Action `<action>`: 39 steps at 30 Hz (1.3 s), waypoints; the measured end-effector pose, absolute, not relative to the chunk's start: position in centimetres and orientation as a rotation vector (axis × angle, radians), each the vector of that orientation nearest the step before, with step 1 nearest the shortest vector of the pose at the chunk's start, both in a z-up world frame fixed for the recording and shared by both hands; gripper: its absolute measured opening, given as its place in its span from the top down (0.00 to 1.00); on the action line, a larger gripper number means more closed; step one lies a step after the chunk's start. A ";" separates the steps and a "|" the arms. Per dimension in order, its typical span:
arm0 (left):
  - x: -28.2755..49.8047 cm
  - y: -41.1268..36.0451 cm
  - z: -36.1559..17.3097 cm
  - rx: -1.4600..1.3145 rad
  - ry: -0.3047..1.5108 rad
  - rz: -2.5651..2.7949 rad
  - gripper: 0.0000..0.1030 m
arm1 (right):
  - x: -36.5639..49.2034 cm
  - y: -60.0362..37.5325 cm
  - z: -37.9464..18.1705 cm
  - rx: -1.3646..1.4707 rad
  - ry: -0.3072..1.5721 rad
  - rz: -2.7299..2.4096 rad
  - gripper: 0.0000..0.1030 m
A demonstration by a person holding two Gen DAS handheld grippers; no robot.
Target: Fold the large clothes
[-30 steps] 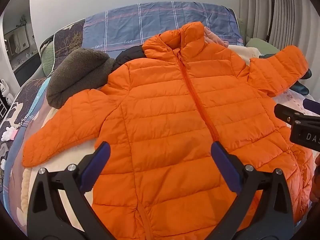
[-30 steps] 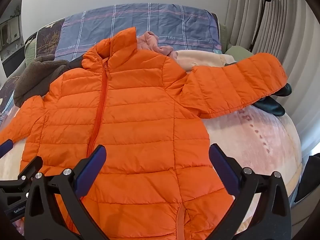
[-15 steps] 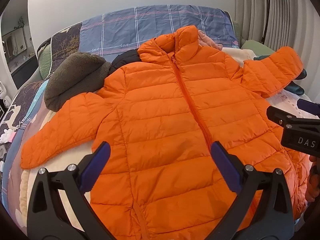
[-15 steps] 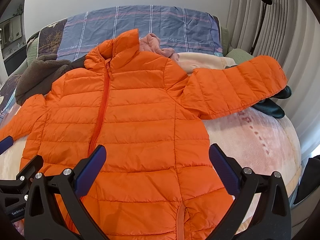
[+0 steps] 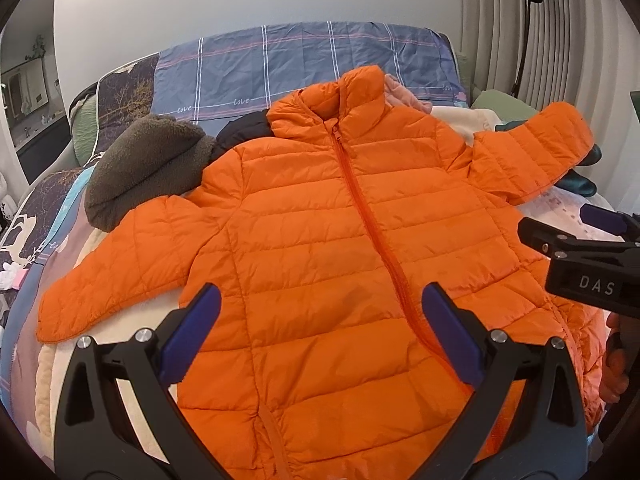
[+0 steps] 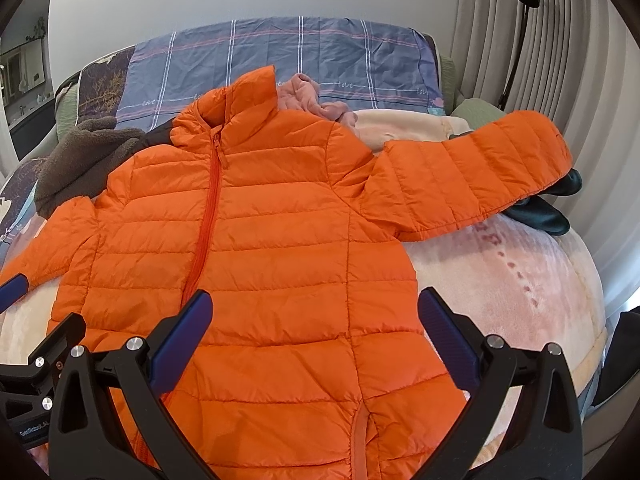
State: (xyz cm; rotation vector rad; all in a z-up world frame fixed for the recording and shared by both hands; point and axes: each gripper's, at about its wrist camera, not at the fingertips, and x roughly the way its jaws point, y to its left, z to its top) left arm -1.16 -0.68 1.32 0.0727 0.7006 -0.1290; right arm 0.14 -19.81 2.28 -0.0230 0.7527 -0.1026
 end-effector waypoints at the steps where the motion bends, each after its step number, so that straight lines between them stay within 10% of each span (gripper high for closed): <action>1: -1.2 -0.6 1.3 0.068 0.701 -0.131 0.02 | 0.1 -19.8 2.3 -0.022 0.752 -0.102 0.01; 39: -2.6 -1.0 2.5 0.074 0.608 -0.172 0.02 | -0.4 -20.1 2.6 -0.006 0.742 -0.100 0.01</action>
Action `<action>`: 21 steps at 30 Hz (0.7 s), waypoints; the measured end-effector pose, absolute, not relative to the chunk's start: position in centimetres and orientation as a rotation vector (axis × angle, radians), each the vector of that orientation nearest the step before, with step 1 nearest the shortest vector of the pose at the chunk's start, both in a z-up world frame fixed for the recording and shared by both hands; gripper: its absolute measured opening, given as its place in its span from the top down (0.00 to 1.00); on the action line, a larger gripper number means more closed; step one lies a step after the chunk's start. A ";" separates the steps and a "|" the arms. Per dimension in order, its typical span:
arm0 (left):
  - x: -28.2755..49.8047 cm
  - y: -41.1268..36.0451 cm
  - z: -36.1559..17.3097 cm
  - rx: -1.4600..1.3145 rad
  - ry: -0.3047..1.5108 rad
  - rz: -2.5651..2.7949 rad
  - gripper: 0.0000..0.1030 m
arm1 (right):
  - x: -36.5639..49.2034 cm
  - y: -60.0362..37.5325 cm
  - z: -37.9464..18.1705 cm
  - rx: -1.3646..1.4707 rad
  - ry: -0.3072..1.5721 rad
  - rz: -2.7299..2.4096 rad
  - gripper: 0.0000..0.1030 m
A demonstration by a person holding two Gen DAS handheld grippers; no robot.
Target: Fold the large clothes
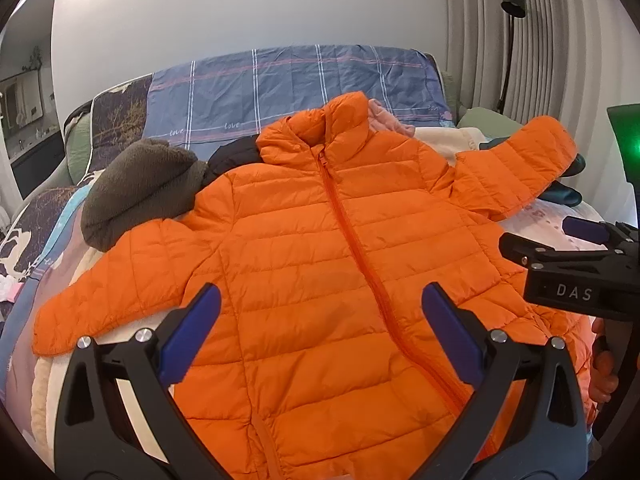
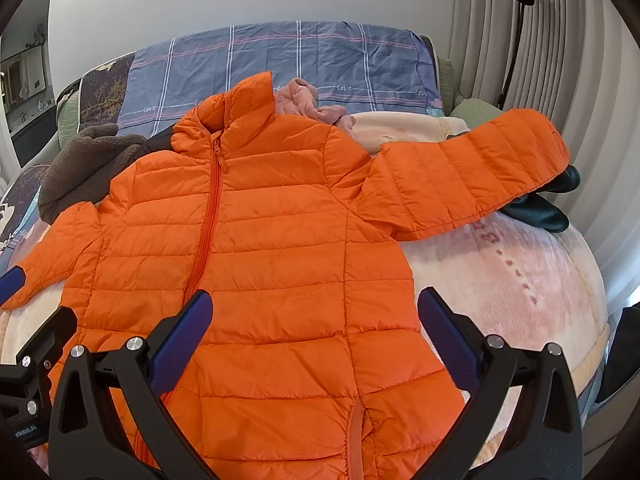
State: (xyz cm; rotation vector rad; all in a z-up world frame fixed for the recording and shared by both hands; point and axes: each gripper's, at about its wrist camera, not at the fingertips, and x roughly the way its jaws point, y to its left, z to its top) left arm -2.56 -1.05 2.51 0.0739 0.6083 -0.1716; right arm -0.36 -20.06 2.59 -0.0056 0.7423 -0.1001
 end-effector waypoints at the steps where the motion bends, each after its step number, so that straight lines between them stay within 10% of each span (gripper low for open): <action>1: -2.6 -1.1 2.5 0.076 0.606 -0.171 0.02 | -0.3 -20.1 2.6 -0.006 0.741 -0.100 0.01; 21: -3.6 0.3 3.4 0.018 0.454 -0.172 0.02 | -0.6 -20.3 3.3 0.005 0.708 -0.111 0.01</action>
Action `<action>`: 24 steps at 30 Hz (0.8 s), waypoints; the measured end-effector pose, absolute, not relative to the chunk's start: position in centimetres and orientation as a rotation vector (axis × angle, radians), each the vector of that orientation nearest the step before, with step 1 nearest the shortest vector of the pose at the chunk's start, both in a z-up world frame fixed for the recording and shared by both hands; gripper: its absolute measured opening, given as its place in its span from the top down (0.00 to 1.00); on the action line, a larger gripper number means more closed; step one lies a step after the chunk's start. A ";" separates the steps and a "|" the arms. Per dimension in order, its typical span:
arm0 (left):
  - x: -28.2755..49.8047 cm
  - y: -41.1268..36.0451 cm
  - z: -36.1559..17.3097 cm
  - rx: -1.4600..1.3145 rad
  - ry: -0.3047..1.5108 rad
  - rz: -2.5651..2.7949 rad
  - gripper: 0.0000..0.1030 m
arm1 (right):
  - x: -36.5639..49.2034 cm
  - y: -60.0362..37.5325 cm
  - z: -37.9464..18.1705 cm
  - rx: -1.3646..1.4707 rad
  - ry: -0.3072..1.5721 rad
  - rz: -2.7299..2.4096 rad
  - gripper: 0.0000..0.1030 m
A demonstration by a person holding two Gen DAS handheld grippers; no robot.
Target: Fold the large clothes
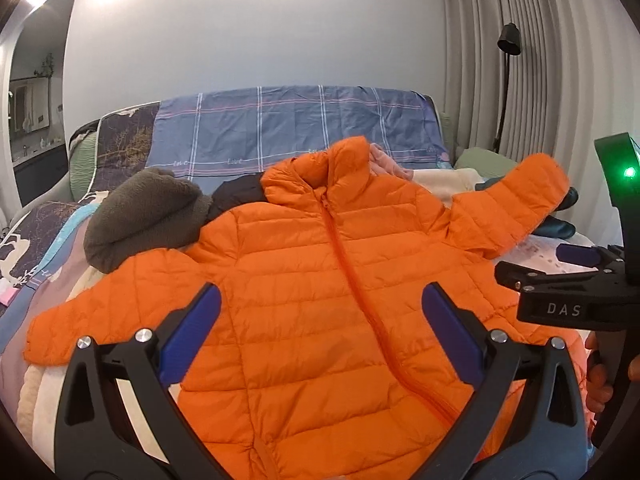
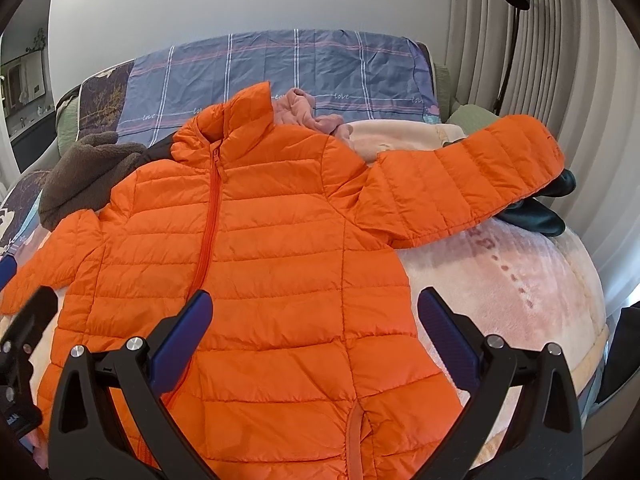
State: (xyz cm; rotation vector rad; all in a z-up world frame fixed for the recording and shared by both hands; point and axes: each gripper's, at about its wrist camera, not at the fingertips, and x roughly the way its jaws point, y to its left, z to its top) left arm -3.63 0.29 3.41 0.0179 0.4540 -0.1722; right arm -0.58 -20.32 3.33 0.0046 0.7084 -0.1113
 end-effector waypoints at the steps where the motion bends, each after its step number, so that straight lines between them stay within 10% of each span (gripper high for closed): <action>1: -3.5 0.4 3.5 0.013 0.454 -0.167 0.02 | -0.7 -20.3 3.3 0.006 0.707 -0.112 0.01; 24: -2.5 0.9 3.1 0.009 0.526 -0.179 0.02 | -0.4 -20.3 3.1 0.009 0.710 -0.111 0.01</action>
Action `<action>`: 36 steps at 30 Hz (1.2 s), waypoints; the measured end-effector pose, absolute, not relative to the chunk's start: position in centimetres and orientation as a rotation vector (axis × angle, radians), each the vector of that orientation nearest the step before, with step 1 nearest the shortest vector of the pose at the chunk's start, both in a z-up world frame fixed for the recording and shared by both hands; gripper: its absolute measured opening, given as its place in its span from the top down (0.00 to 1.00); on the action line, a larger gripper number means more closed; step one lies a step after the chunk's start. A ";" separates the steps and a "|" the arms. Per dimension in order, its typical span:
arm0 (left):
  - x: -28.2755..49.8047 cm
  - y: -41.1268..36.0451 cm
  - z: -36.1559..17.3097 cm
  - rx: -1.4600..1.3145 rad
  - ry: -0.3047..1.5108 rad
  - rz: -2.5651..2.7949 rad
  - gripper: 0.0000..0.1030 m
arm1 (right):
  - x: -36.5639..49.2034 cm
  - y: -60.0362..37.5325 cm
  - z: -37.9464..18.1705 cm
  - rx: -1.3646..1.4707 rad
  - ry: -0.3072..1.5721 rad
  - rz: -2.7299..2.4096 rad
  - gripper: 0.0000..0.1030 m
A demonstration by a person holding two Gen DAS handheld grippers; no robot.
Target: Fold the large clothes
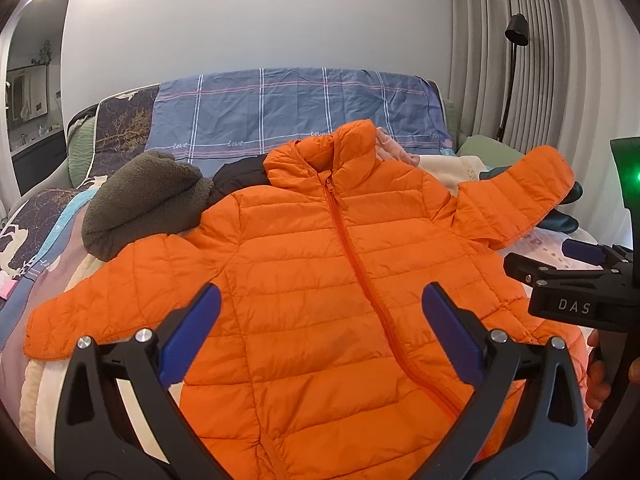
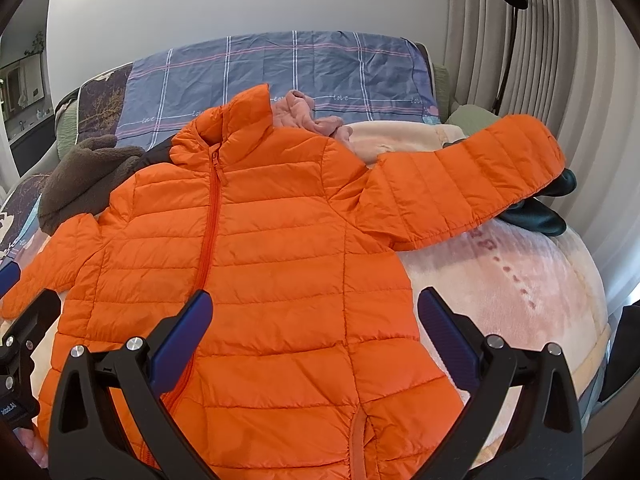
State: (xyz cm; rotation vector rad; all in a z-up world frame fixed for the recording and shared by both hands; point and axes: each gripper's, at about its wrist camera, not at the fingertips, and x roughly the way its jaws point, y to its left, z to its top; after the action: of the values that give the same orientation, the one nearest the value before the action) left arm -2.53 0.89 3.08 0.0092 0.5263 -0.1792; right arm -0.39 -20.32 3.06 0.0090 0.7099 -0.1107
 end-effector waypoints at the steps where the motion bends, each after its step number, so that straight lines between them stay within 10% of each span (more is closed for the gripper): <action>1: -2.5 0.9 3.1 0.012 0.527 -0.178 0.02 | -0.4 -20.3 3.1 0.007 0.709 -0.109 0.01; 18: 17.6 5.4 8.8 -0.101 0.672 -0.196 0.19 | 18.9 -23.5 9.7 0.015 0.684 0.130 0.01; 32: 39.8 6.9 1.0 -0.257 0.921 -0.244 0.14 | 40.6 -21.9 5.6 0.390 1.020 0.401 0.02; 36: 42.4 6.9 -0.2 -0.342 0.912 -0.318 0.22 | 43.0 -21.7 4.4 0.484 1.041 0.493 0.21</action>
State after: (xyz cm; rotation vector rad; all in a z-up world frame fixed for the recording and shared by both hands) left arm 42.41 6.91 -0.25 -0.3425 0.9124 -0.3179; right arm 42.98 -21.72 4.44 0.4841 1.0408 0.4935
